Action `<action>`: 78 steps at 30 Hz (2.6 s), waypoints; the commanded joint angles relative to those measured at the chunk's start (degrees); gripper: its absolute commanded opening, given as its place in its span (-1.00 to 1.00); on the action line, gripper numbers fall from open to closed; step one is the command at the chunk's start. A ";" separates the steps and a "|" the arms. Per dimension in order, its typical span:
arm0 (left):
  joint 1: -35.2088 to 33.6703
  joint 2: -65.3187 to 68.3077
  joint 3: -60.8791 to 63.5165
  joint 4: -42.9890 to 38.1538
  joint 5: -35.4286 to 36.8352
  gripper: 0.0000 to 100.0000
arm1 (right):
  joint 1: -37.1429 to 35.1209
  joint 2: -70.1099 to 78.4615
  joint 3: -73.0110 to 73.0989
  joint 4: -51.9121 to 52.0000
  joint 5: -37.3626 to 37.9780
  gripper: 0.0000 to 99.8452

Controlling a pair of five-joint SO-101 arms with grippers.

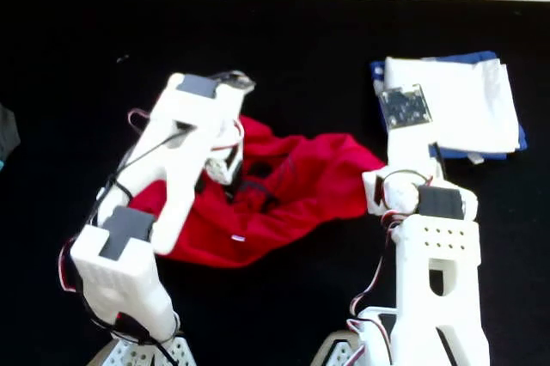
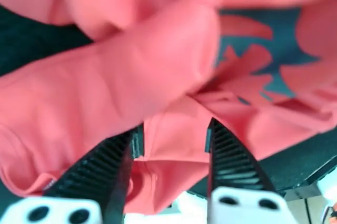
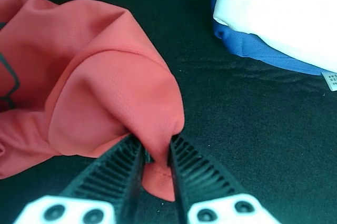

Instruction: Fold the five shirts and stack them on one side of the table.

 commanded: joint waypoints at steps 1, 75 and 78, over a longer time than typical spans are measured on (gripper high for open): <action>-2.07 0.84 -4.44 -0.26 0.26 -0.60 | -0.66 -1.63 -0.13 0.31 -0.35 -0.99; -4.00 -17.80 11.82 14.24 -22.15 -0.65 | 5.49 8.66 -13.49 7.52 2.64 -0.99; -5.76 -16.92 6.90 11.16 -19.96 -0.66 | 5.23 8.57 -13.49 7.52 2.64 -0.99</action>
